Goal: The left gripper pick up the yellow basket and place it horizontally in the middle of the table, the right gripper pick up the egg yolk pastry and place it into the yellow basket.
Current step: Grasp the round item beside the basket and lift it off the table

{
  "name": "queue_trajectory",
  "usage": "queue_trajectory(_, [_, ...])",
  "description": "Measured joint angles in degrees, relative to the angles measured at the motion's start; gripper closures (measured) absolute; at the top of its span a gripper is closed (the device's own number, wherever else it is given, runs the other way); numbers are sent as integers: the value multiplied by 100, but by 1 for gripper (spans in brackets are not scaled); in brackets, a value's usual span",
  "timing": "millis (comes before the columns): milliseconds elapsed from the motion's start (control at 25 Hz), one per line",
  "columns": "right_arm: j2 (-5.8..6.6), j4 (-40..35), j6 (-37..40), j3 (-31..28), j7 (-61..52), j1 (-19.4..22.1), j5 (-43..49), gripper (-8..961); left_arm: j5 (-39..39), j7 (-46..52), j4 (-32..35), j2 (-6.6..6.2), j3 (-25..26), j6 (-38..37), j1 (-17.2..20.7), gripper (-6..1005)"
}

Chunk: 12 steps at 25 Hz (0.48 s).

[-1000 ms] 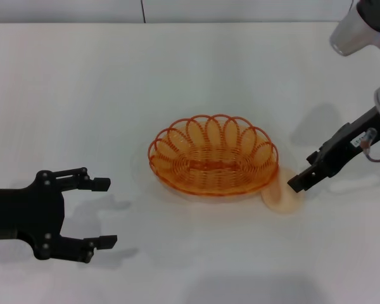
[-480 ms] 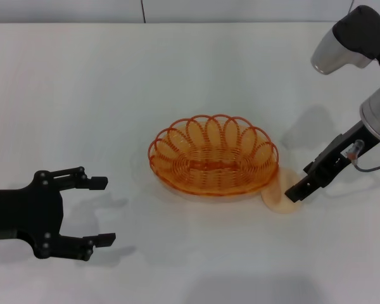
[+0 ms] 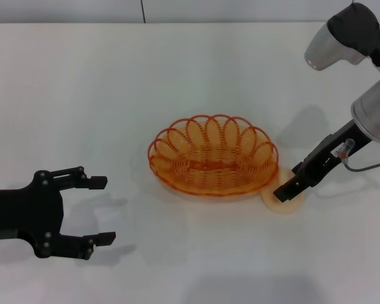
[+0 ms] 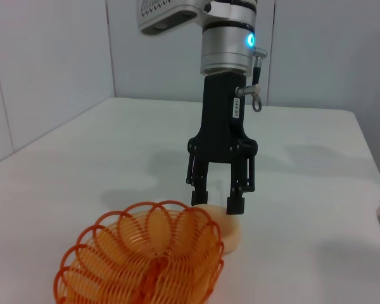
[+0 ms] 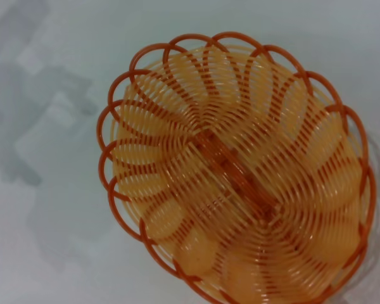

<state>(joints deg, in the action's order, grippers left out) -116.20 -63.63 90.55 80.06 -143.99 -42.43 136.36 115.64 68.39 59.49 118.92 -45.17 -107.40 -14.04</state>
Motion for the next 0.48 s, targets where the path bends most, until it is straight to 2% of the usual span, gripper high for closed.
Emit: queue_trajectory(480, [20, 212, -60, 106, -70, -65, -6, 293, -36, -1, 19, 0, 0, 0, 14, 119])
